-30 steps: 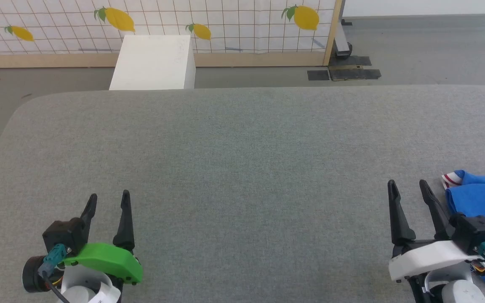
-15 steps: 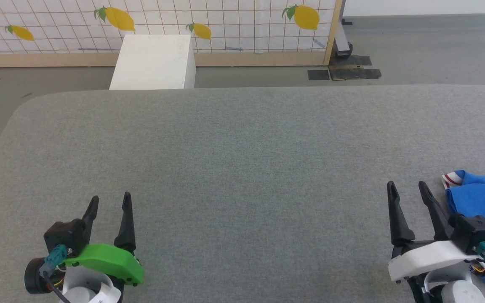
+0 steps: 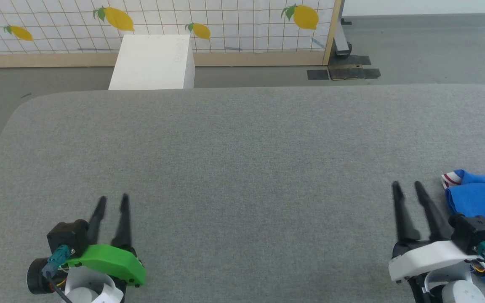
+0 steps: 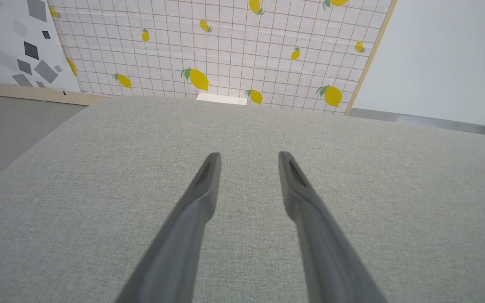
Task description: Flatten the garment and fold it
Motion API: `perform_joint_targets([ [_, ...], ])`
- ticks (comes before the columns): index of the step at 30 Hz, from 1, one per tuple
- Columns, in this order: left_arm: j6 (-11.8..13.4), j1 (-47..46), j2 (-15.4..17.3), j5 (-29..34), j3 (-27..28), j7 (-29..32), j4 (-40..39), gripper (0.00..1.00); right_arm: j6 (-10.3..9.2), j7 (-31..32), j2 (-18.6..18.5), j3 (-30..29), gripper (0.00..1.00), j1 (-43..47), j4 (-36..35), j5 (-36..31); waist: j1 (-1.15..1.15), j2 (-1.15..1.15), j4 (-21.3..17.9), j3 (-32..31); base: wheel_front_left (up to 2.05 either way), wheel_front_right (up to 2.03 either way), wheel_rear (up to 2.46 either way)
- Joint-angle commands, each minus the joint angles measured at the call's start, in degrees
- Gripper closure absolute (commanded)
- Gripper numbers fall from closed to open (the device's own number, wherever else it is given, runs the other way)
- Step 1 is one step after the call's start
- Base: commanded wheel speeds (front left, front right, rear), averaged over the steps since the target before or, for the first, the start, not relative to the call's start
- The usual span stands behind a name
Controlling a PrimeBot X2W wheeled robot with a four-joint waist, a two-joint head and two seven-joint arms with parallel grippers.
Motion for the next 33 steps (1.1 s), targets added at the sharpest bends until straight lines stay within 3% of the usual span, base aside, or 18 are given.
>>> perform_joint_targets([
  [1, 0.0, 0.0, 0.0, 0.0, 0.0, 0.0, 0.0, 1.0, 0.0, 0.0, 0.0, 0.0, 1.0, 0.0, 0.0, 0.0, 0.0, 0.0, 0.0, 0.0, 0.0, 0.0, 0.0],
  [33, -0.8, 0.8, -2.8, 5.6, 2.2, 2.6, -2.4, 1.0, -0.02, 3.0, 0.0, 0.6, 1.0, 0.6, -2.6, -2.6, 0.0, 0.0, 0.0, -0.7, 0.0, 0.0, 0.0],
])
